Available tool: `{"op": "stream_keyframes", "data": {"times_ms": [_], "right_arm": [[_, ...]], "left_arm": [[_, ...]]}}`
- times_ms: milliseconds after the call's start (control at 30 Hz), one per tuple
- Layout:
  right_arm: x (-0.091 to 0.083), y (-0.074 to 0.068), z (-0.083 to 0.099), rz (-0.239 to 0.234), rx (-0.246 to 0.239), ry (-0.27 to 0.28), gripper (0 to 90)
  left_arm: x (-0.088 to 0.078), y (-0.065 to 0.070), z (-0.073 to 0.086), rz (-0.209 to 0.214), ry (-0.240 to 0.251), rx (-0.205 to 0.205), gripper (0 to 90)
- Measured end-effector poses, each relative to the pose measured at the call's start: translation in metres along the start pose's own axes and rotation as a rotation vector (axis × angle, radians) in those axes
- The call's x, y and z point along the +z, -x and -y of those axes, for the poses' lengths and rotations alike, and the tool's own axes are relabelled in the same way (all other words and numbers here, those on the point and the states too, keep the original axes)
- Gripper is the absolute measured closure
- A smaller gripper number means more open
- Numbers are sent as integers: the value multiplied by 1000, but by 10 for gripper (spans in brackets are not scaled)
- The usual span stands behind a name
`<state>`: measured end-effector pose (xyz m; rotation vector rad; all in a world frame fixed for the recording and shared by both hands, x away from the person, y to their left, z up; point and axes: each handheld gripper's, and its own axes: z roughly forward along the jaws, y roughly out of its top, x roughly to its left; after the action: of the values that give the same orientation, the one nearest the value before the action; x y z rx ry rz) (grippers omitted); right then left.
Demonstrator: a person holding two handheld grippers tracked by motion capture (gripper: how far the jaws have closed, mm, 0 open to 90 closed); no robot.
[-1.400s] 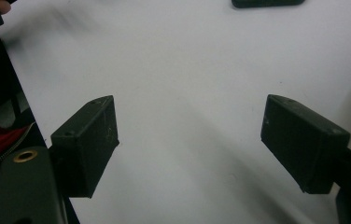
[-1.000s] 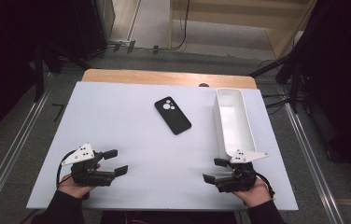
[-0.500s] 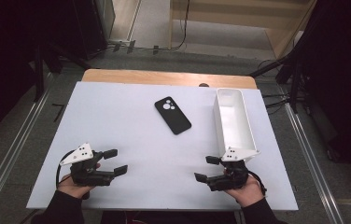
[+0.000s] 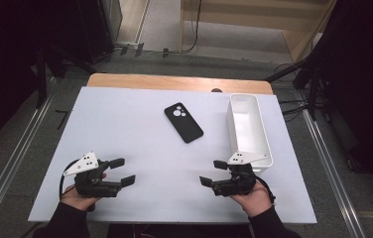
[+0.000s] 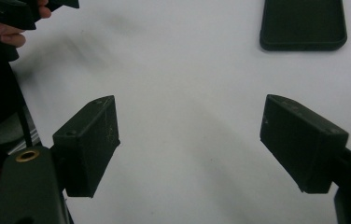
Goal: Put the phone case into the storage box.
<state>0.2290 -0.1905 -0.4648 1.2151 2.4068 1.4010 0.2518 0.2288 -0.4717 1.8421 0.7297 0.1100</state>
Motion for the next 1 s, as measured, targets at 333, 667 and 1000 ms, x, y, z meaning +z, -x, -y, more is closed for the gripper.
{"op": "stream_keyframes", "data": {"times_ms": [333,667,1000], "right_arm": [[4,0,-10,33,10,50,180],[10,2,-19,47,23,62,178],[15,6,-32,67,33,88,175]], "left_arm": [[-3,-1,0,-23,63,56,209],[-4,-3,-1,-23,72,43,206],[-4,-1,-1,-15,78,49,206]]}}
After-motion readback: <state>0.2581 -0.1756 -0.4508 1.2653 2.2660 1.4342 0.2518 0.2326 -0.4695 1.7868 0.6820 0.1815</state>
